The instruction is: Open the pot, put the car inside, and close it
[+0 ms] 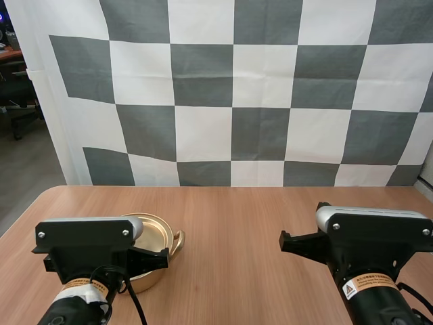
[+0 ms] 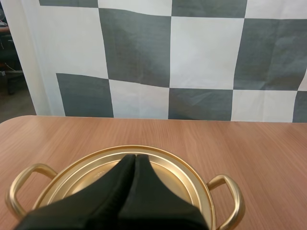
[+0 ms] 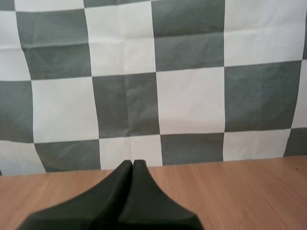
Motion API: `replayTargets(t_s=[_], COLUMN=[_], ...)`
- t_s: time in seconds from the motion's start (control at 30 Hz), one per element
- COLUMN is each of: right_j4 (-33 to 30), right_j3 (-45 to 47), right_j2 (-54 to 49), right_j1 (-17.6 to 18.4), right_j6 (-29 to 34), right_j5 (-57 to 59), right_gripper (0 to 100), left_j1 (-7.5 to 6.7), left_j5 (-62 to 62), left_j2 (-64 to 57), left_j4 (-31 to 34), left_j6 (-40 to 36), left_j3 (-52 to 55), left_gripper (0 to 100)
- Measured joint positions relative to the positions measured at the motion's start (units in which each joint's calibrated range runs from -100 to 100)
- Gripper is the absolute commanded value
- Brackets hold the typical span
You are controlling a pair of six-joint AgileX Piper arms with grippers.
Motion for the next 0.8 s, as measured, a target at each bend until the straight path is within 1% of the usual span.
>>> replayTargets(t_s=[0.2,0.4,0.8], right_j4=[0.00,0.00,0.00], right_j3=[0.00,0.00,0.00], right_j2=[0.00,0.00,0.00], right_j1=[0.00,0.00,0.00], right_j6=[0.00,0.00,0.00], right_j5=[10.23,13.86,14.10], right_gripper=[0,0,0], left_j1=[0.00,0.00,0.00], left_j5=[0.00,0.00,0.00], left_j2=[0.00,0.00,0.00], left_j4=[0.00,0.00,0.00], left_j6=[0.00,0.00,0.00], left_j3=[0.00,0.00,0.00], left_gripper=[0,0,0])
